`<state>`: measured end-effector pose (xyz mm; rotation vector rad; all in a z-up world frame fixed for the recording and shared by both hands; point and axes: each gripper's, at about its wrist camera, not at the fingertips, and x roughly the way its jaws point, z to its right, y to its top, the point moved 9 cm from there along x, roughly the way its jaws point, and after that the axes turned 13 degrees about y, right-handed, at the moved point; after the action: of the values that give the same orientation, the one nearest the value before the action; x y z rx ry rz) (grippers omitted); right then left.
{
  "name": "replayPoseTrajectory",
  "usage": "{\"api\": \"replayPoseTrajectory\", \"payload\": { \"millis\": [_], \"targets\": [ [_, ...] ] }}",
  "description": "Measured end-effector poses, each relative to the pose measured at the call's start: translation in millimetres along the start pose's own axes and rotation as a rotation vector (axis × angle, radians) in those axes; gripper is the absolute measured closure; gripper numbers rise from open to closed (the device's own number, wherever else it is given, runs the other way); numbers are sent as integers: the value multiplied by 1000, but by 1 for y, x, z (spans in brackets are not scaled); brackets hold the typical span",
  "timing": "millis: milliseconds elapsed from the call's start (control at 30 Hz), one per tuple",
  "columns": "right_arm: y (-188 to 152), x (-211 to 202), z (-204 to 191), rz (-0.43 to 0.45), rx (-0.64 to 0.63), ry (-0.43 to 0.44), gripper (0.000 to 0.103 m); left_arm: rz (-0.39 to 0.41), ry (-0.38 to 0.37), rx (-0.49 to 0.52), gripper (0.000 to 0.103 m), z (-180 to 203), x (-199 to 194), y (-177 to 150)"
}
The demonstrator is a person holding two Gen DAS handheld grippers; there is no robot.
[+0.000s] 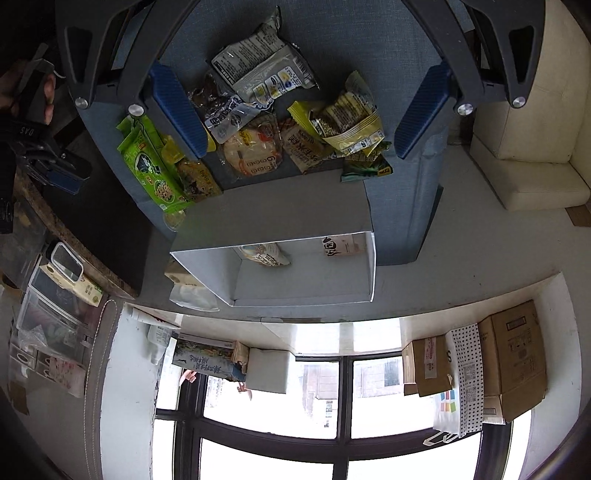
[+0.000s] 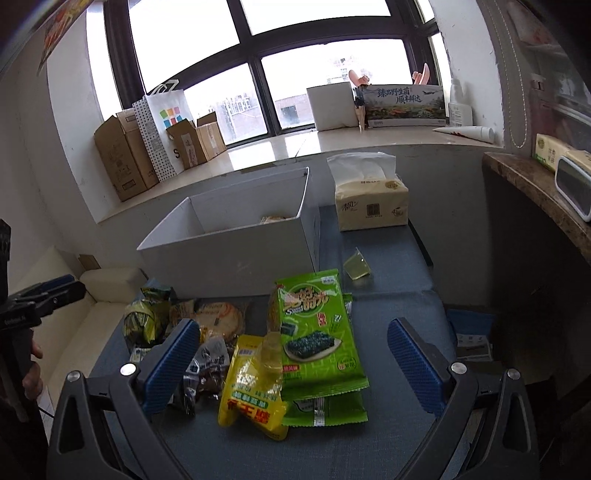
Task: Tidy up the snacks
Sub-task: 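Move the right tool to the green seaweed pack and grasp it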
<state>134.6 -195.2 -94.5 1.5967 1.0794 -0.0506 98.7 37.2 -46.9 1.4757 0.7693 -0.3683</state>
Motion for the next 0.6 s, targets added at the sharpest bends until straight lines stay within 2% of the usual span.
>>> {"api": "replayPoseTrajectory", "payload": {
  "millis": [100, 300, 500, 600],
  "targets": [
    [-9, 6, 3, -26, -16, -36, 0, -8, -5, 0, 0, 2, -4, -6],
    [-17, 28, 9, -96, 6, -30, 0, -15, 1, 21, 0, 9, -5, -21],
    [-12, 70, 29, -167, 18, -37, 0, -45, -23, 20, 0, 13, 1, -38],
    [-8, 92, 34, -200, -15, -46, 0, -63, -18, 14, 0, 10, 4, -45]
  ]
}}
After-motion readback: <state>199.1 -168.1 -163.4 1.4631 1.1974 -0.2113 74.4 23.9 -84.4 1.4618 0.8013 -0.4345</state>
